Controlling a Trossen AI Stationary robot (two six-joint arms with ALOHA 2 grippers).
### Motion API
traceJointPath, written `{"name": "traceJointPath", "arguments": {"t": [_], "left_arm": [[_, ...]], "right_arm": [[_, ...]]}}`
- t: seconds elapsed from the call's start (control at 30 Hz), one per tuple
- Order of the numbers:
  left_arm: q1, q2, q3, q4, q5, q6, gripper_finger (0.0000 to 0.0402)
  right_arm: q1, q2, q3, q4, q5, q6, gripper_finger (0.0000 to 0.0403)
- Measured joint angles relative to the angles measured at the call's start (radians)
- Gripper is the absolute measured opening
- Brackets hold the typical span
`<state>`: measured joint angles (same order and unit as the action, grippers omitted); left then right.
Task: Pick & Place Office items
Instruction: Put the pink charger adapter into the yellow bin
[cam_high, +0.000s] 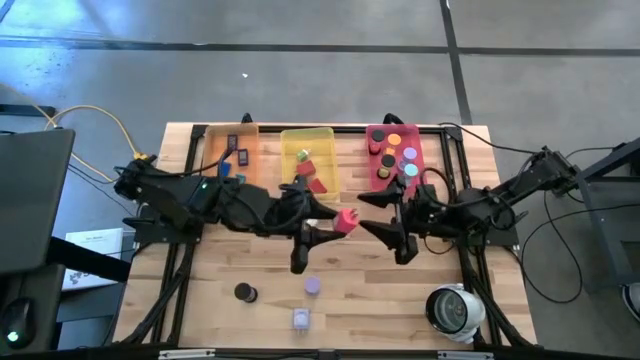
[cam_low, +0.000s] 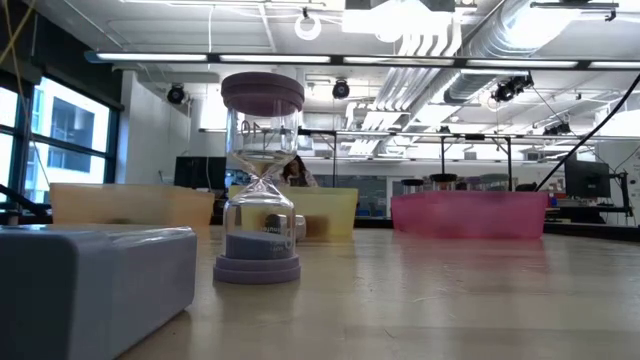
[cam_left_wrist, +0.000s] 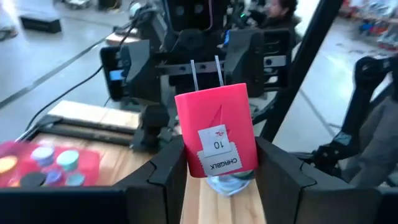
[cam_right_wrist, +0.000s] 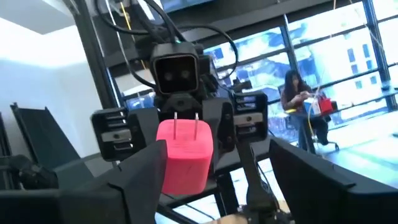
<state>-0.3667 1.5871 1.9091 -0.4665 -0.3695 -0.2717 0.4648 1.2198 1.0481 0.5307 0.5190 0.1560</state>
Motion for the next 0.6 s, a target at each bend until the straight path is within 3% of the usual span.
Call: {"name": "traceJointPath", "arguments": {"t": [0.4,0.6], "left_arm": [[0.014,0.002,0.000,0.007,0.032,0.035,0.0145],[0.013,0.003,0.000,0.002,0.085,0.038,0.0145]], "right_arm": [[0.003,0.004,0.000,-0.008,-0.024,0.086,0.0289],[0.042,0.010,0.000,-0.003,-0.007,0.002,0.0301]]}}
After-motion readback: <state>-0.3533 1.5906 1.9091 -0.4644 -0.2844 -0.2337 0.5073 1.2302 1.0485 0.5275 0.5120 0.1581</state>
